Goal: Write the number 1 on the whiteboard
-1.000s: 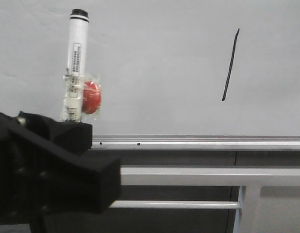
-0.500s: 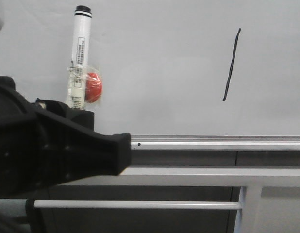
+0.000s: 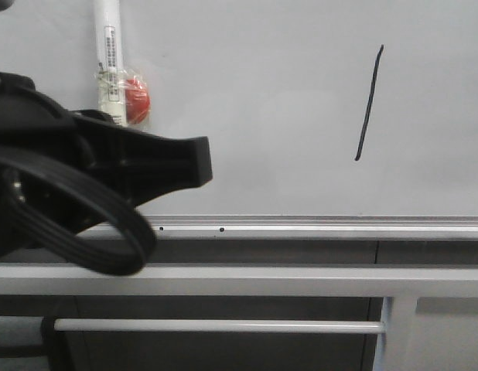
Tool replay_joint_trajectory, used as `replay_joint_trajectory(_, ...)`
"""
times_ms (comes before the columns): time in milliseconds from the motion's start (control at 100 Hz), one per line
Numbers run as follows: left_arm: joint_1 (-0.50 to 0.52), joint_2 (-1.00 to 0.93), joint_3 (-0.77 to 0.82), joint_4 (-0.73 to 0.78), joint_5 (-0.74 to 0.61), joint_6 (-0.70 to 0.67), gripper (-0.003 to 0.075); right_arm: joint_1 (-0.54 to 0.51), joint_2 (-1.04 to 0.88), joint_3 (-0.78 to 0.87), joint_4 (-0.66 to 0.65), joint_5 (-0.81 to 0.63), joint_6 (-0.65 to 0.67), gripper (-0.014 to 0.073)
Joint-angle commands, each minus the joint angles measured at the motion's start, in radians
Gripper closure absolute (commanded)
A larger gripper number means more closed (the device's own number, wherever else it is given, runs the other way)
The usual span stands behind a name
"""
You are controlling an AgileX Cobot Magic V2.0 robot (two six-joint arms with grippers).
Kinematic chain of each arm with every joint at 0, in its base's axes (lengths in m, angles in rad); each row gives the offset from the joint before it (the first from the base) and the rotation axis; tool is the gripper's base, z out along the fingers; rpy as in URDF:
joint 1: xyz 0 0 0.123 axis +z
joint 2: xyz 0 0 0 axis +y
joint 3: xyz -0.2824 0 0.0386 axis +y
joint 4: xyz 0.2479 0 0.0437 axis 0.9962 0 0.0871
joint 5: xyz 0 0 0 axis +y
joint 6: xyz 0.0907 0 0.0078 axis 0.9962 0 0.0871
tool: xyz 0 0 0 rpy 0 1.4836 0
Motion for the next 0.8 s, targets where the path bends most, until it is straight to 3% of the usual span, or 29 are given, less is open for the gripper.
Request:
replay_joint_trajectory(0,0.022,-0.019,-0.025,0.016,-0.136,-0.011,0.0741,-0.005,0.011,-0.026,-0.020,-0.076,-0.003,0.0637)
replay_joint_trajectory(530,0.044,0.030,-0.027,0.012,-0.114,-0.067,0.0741,-0.005,0.011,-0.026,-0.020,-0.076,-0.003,0.0637)
replay_joint_trajectory(790,0.044,0.036,-0.034,0.097,-0.134,-0.067,0.0740,-0.005,0.011,-0.026,-0.020,-0.069,-0.003,0.0637)
